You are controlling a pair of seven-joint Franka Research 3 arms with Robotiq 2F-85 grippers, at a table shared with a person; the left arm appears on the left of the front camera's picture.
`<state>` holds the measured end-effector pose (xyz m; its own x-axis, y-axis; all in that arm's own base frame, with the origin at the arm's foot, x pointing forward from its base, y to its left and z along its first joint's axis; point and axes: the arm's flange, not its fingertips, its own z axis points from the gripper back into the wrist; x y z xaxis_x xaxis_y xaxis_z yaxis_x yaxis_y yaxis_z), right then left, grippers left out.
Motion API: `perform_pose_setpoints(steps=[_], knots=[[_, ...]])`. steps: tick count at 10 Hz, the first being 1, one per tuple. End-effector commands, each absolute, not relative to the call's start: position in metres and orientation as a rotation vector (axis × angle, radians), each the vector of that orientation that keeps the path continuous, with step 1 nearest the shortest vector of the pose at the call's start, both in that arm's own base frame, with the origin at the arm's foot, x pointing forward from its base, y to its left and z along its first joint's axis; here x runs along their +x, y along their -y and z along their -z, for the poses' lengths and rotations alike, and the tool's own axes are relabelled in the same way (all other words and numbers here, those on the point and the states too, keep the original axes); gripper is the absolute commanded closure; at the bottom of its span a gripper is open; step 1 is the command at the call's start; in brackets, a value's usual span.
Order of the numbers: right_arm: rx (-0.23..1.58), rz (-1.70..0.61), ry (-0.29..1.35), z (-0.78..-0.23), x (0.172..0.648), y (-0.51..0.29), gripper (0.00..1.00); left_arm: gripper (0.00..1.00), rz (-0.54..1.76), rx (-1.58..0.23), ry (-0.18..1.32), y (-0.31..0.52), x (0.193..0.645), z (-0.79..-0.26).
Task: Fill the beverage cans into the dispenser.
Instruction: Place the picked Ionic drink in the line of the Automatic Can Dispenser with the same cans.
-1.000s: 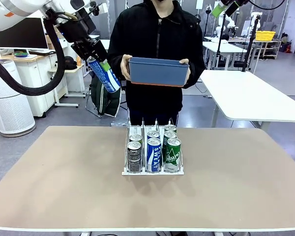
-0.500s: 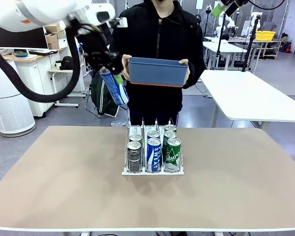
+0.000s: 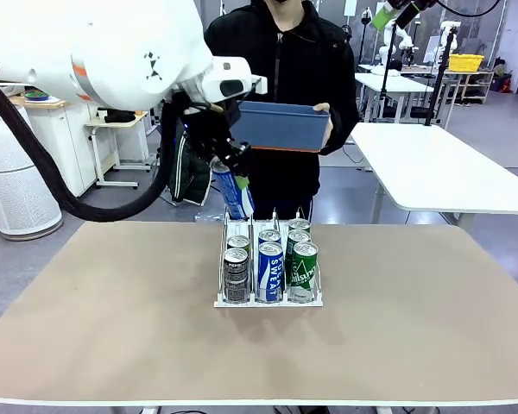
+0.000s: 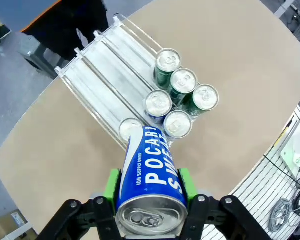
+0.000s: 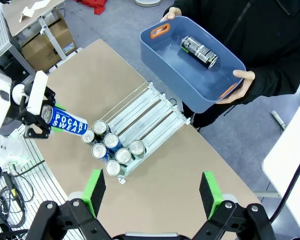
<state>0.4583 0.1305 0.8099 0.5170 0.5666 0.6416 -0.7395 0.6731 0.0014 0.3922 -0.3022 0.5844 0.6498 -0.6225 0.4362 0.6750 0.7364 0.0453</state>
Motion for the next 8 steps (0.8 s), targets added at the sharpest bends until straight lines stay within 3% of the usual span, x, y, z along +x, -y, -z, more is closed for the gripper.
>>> perform_pose_setpoints(steps=[1,3,4,8], knots=[[0.291,-0.797,0.652,-0.810,0.457,-0.130,0.00,0.42,0.762,-0.126,0.457,0.302,0.388,-0.577],[0.291,-0.797,0.652,-0.810,0.457,-0.130,0.00,0.42,0.844,-0.211,0.409,0.301,0.390,-0.578],[0.291,-0.797,0.652,-0.810,0.457,-0.130,0.00,0.42,0.765,-0.130,0.431,0.311,0.387,-0.574],[0.291,-0.797,0.652,-0.810,0.457,-0.130,0.00,0.42,0.784,-0.144,0.419,0.311,0.388,-0.570]])
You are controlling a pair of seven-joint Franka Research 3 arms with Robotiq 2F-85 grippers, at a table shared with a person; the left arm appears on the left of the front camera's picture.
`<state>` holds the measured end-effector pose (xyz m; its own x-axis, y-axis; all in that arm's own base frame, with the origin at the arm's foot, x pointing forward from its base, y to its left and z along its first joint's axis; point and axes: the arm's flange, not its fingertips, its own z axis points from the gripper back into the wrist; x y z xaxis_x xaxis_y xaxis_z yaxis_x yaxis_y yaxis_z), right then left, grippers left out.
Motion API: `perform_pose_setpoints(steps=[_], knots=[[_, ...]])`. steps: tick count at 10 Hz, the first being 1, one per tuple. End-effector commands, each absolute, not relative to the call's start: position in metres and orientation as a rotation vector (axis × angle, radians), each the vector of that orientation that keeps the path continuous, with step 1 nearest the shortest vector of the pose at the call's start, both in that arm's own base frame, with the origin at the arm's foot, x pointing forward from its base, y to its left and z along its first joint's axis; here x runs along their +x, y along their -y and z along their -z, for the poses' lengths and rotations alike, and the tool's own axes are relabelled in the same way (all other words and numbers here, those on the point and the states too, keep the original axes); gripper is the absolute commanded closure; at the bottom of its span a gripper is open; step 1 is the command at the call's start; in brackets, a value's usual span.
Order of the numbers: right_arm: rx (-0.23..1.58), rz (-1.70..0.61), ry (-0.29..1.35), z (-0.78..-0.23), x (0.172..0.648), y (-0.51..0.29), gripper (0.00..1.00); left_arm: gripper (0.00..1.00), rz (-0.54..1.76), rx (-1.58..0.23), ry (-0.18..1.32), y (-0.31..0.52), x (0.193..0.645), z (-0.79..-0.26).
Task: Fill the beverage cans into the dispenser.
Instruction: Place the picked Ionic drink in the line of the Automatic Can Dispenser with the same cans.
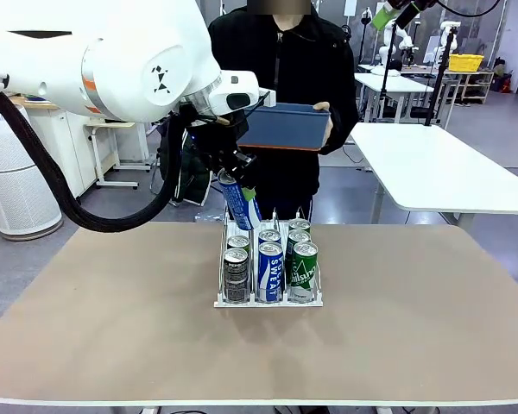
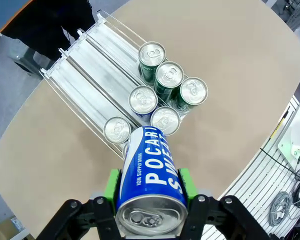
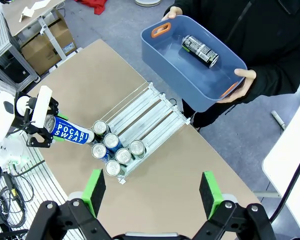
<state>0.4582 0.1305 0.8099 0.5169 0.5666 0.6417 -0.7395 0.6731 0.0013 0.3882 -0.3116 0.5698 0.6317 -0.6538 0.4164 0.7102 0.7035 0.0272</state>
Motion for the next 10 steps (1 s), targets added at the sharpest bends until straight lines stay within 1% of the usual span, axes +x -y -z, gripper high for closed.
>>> perform_pose_setpoints(steps=[1,2,3,4,5,7,8,9,10], knots=[[0.291,-0.797,0.652,-0.810,0.457,-0.130,0.00,0.42,0.906,-0.284,0.382,0.306,0.405,-0.574],[0.291,-0.797,0.652,-0.810,0.457,-0.130,0.00,0.42,0.783,-0.144,0.418,0.312,0.388,-0.570],[0.291,-0.797,0.652,-0.810,0.457,-0.130,0.00,0.42,0.820,-0.180,0.411,0.312,0.392,-0.569],[0.291,-0.797,0.652,-0.810,0.457,-0.130,0.00,0.42,0.805,-0.100,0.444,0.319,0.384,-0.566],[0.291,-0.797,0.652,-0.810,0.457,-0.130,0.00,0.42,0.814,-0.085,0.444,0.326,0.371,-0.562],[0.291,-0.797,0.652,-0.810,0.457,-0.130,0.00,0.42,0.840,0.018,0.526,0.336,0.340,-0.556],[0.291,-0.797,0.652,-0.810,0.457,-0.130,0.00,0.42,0.907,0.045,0.556,0.341,0.325,-0.554],[0.291,-0.797,0.652,-0.810,0.457,-0.130,0.00,1.00,0.952,0.064,0.555,0.344,0.310,-0.552],[0.291,-0.797,0.652,-0.810,0.457,-0.130,0.00,1.00,0.949,0.058,0.577,0.349,0.301,-0.549]])
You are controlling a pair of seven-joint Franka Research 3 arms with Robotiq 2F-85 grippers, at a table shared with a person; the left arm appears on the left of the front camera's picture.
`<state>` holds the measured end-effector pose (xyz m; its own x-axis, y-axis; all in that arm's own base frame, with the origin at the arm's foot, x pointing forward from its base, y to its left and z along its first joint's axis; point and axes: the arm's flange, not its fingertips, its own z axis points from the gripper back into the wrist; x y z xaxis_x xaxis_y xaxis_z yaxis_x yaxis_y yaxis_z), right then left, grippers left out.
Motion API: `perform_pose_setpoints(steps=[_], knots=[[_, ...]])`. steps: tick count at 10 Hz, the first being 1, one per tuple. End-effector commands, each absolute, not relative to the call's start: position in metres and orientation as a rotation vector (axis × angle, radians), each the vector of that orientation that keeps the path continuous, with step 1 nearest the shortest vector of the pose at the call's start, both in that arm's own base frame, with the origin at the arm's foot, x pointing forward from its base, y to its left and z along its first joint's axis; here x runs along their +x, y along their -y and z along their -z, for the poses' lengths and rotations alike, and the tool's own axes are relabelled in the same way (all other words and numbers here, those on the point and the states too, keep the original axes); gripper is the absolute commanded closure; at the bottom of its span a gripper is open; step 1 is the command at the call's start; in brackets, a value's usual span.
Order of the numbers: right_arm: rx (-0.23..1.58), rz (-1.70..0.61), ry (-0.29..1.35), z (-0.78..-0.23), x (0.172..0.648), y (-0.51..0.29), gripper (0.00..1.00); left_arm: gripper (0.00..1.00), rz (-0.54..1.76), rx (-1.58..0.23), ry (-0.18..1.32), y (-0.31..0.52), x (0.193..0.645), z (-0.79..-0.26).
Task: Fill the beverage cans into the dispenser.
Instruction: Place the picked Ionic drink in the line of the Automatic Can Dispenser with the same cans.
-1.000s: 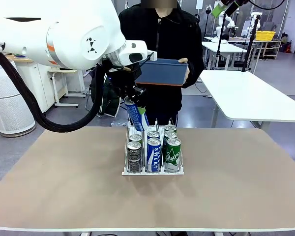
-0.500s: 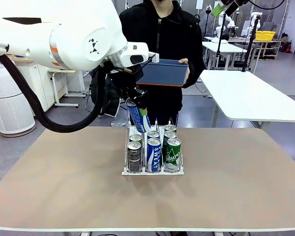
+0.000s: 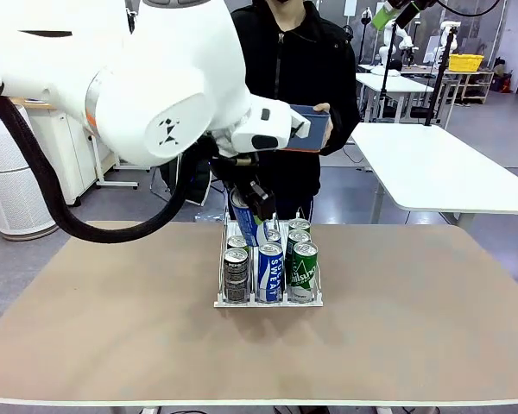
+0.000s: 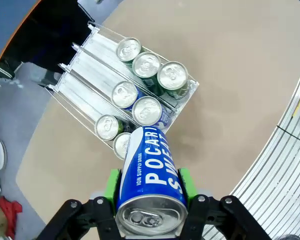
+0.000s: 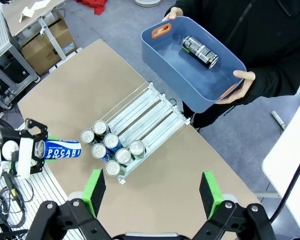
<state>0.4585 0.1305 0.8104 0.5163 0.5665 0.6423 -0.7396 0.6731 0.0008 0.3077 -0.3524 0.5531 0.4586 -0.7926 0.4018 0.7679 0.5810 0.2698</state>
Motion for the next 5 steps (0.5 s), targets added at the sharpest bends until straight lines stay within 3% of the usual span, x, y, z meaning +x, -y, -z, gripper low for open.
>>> perform_pose_setpoints(steps=[1,5], knots=[[0.291,-0.797,0.652,-0.810,0.457,-0.130,0.00,1.00,0.898,0.046,0.601,0.358,0.296,-0.543],[0.291,-0.797,0.652,-0.810,0.457,-0.130,0.00,1.00,0.721,-0.077,0.541,0.386,0.294,-0.509]])
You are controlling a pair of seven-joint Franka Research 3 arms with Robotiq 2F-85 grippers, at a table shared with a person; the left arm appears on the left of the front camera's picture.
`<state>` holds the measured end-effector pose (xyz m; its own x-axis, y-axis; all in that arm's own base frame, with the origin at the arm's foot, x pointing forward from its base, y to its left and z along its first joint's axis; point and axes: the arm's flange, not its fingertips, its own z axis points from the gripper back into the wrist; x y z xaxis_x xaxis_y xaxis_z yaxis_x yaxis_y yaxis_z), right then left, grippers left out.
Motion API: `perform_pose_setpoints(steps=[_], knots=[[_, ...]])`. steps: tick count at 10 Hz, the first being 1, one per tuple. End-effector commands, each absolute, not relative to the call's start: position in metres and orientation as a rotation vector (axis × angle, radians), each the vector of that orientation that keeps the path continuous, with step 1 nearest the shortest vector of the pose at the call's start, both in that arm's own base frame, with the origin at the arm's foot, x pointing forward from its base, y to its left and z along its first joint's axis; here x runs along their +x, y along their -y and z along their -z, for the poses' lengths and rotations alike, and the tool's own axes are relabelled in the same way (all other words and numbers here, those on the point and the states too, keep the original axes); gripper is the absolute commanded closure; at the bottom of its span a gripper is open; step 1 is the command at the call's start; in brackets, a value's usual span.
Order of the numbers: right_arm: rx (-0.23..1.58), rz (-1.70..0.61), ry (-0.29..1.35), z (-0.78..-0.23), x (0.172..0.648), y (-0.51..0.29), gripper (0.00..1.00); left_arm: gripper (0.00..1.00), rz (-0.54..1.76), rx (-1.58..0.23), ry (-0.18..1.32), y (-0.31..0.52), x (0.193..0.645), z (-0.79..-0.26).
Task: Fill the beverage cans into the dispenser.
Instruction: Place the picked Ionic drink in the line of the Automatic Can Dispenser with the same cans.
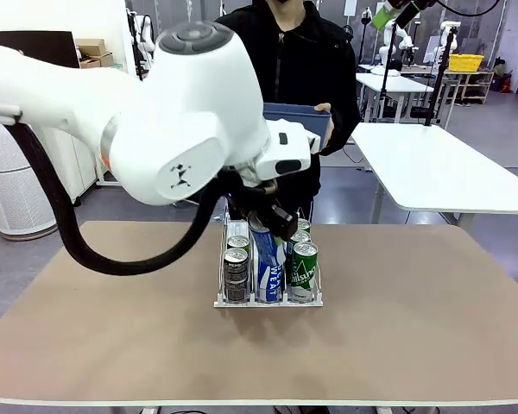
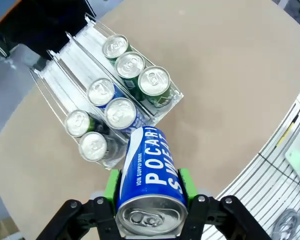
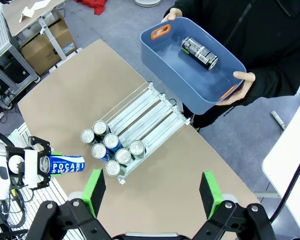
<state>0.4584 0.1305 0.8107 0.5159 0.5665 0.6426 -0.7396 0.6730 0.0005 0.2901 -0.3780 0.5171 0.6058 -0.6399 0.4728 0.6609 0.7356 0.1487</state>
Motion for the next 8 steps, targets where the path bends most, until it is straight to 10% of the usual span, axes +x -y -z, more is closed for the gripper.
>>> perform_pose_setpoints(steps=[1,7,8], knots=[[0.291,-0.797,0.652,-0.8097,0.4573,-0.1299,0.00,1.00,0.741,-0.115,0.488,0.3837,0.2938,-0.5061],[0.291,-0.797,0.652,-0.8097,0.4573,-0.1299,0.00,1.00,0.738,-0.062,0.500,0.3821,0.2926,-0.5060],[0.291,-0.797,0.652,-0.8097,0.4573,-0.1299,0.00,0.42,0.750,-0.079,0.479,0.3845,0.2926,-0.5013]])
